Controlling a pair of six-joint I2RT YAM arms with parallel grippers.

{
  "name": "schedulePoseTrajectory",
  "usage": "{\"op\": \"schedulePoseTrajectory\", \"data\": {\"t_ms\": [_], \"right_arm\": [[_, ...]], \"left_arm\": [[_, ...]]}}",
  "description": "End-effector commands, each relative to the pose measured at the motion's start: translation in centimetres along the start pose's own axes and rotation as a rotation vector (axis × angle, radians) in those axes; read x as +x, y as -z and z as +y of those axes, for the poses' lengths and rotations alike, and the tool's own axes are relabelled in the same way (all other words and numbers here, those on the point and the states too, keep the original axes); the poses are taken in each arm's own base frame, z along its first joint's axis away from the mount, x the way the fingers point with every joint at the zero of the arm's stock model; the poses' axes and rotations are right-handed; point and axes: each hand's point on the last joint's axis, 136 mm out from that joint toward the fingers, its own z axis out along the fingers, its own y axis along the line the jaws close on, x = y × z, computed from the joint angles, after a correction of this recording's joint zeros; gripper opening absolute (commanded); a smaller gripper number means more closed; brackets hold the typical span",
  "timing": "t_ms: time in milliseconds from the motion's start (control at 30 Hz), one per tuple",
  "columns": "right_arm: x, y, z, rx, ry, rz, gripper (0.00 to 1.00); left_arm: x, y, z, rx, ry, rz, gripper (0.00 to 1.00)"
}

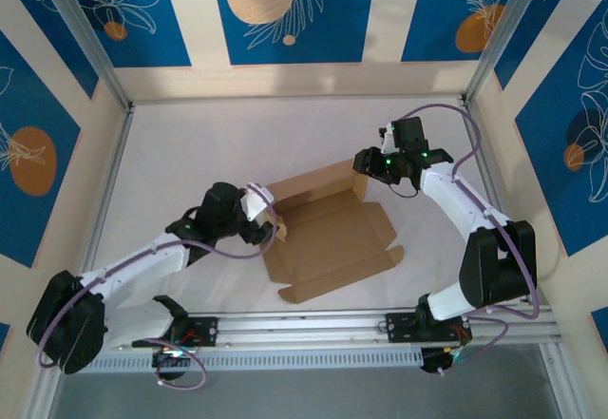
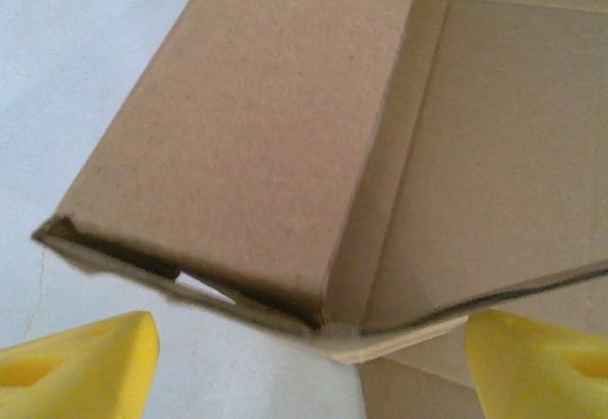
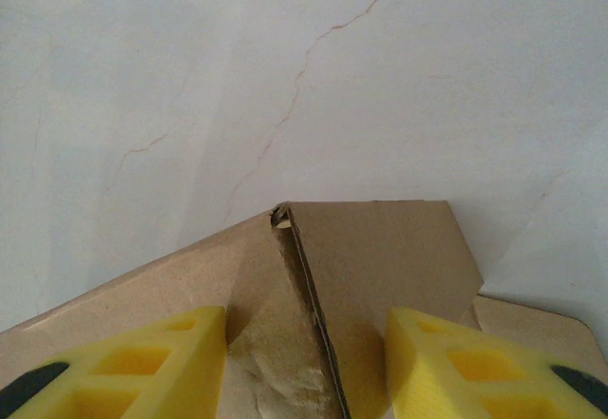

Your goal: Fold the paper box

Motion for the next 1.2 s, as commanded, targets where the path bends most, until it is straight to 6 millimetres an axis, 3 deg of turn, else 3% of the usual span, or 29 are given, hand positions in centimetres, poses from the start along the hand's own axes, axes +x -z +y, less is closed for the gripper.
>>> {"op": "schedulePoseTrajectory", "data": {"t_ms": [0,300,700,967,1033,1167], "right_arm": [[2.3,-0.4,-1.7,0.054,-0.047,0.077,0.48],[2.6,-0.3,-1.5,0.051,-0.037,0.084,0.47],[3.4,-0.4,-1.0,0.043,-0.037,0.104,0.47],[4.0,0.1,-0.1,-0.003,-0.089,0.121,0.47],[4.3,0.2,0.3,-0.026,-0.114,0.126,0.47],[4.7,0.3,1.1,-0.065,-0.154,0.144,0.47]], "left_arm": [[-1.0,-0.9,0.8,-0.054,0.01,-0.045,0.85],[-2.0,-2.7,1.5,-0.121,-0.001,-0.079,0.83],[-2.2,-4.4,3.0,-0.245,-0.026,-0.102,0.65],[-1.9,-5.1,5.1,-0.373,-0.025,-0.103,0.51],[-1.8,-5.5,5.4,-0.396,-0.02,-0.103,0.5],[-1.5,-6.3,5.6,-0.405,-0.012,-0.095,0.61]]}}
